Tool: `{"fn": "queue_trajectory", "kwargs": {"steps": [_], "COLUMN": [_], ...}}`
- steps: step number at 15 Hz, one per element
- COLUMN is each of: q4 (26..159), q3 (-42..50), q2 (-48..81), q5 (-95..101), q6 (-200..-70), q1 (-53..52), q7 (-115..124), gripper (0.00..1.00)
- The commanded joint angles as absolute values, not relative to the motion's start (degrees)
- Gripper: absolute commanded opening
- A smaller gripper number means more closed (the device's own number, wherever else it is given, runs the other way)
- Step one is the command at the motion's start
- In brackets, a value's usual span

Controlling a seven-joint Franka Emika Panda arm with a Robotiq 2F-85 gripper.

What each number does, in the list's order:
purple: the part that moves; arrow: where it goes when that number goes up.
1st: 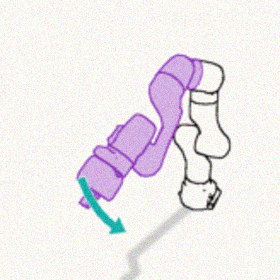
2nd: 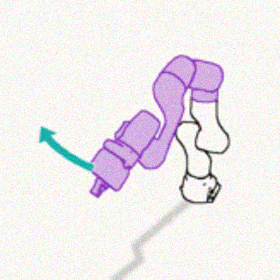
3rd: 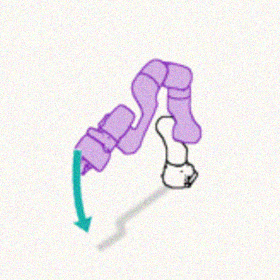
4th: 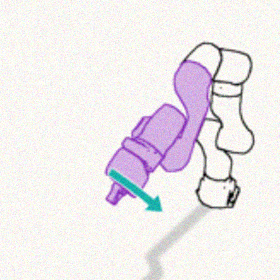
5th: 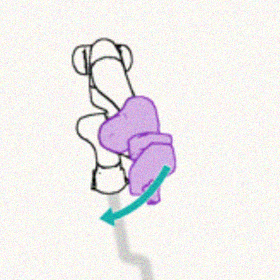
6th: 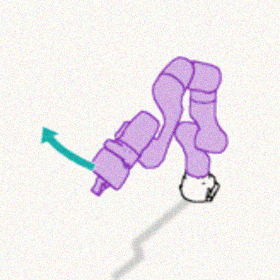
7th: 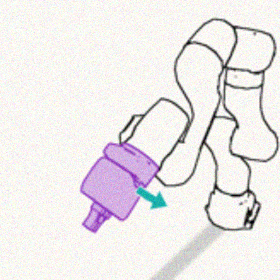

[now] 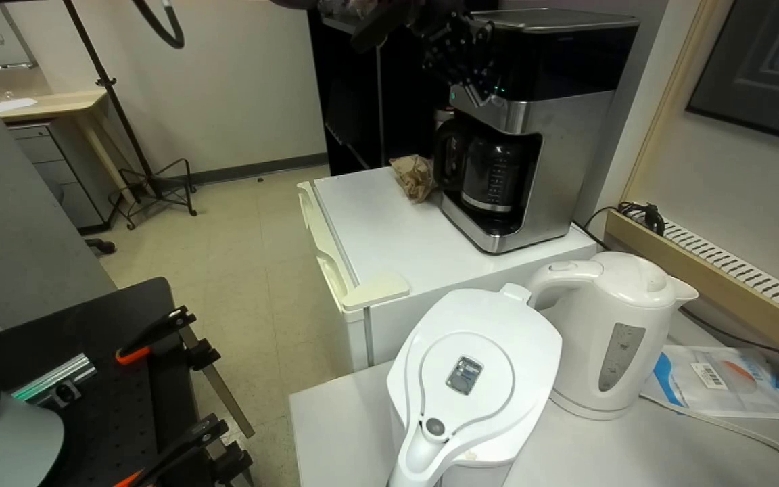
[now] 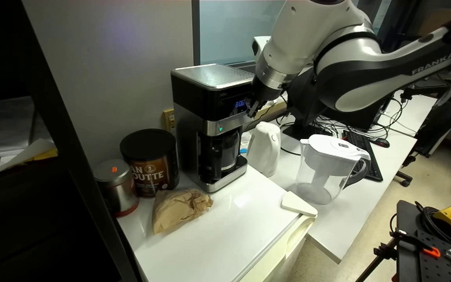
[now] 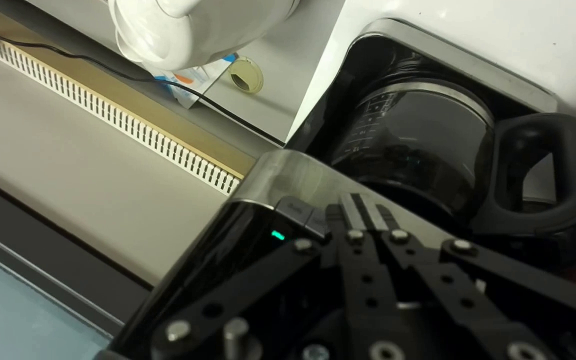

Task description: Press the button on the coffee machine

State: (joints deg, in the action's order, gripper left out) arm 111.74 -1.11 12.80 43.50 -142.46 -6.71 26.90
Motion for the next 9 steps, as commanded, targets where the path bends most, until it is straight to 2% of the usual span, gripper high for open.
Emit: {"fn": "queue_trajectory", "kwargs": {"steps": [1, 9], "q4": [118.3, 132.7], "q3": [-0.7, -4.2], "q2": [7.3, -5.8], "q5": [48.3, 66.3], "q6": [-144.3, -143.8], "q1": [-8.3, -7.7], "q7": [26.8, 31.4], "gripper": [0.0, 0.01]}}
